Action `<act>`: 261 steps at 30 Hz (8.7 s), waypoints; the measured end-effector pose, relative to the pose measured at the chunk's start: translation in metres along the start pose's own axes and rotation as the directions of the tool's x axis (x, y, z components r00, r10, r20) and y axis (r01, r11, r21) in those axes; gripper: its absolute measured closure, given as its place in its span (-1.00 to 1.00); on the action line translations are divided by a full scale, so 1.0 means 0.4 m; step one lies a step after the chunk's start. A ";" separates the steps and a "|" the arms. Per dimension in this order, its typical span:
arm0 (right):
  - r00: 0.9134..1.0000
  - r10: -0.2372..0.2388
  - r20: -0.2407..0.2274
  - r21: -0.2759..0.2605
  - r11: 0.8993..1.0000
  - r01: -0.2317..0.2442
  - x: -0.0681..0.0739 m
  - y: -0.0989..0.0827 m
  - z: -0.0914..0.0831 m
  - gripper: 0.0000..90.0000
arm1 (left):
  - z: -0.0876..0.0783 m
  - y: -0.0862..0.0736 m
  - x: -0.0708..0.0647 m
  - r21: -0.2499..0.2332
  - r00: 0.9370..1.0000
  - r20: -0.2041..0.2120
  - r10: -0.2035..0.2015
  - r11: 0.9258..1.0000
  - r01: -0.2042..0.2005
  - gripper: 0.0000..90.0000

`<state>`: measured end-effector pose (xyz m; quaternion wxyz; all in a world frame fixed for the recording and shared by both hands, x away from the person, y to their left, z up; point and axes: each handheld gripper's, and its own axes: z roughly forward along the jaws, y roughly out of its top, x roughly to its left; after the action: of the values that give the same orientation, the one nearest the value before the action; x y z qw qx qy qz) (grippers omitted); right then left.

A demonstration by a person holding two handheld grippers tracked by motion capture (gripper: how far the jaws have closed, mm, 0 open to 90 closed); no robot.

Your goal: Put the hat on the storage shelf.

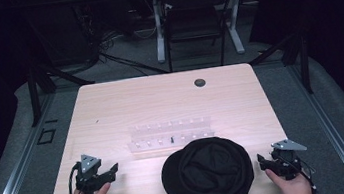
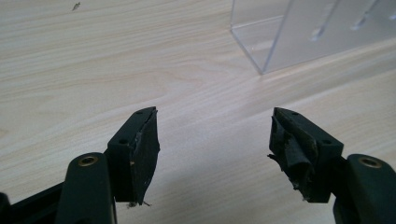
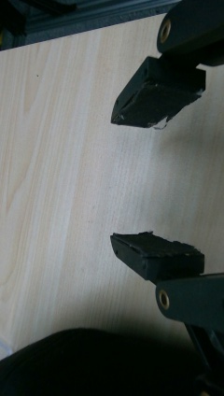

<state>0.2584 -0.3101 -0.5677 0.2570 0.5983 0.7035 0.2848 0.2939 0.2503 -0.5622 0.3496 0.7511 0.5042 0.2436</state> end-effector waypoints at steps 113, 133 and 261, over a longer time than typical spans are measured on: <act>0.936 0.201 -0.289 0.612 0.791 0.019 0.080 0.244 0.025 0.64 | 0.000 0.001 -0.028 0.085 0.997 0.011 0.073 0.994 -0.073 -0.23; 0.949 0.185 -0.255 0.621 0.784 0.014 0.076 0.231 0.032 0.28 | 0.001 0.000 -0.028 0.086 0.998 0.009 0.066 0.994 -0.066 -0.23; 0.398 0.431 -0.809 0.399 0.902 -0.166 0.014 0.381 -0.194 0.97 | 0.008 -0.001 -0.023 0.106 0.997 0.049 0.063 0.992 -0.068 -0.15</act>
<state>0.3092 -0.2934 -0.4052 -0.2802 0.5069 0.6428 0.5013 0.2925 0.2409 -0.5645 0.3119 0.7903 0.4837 0.2105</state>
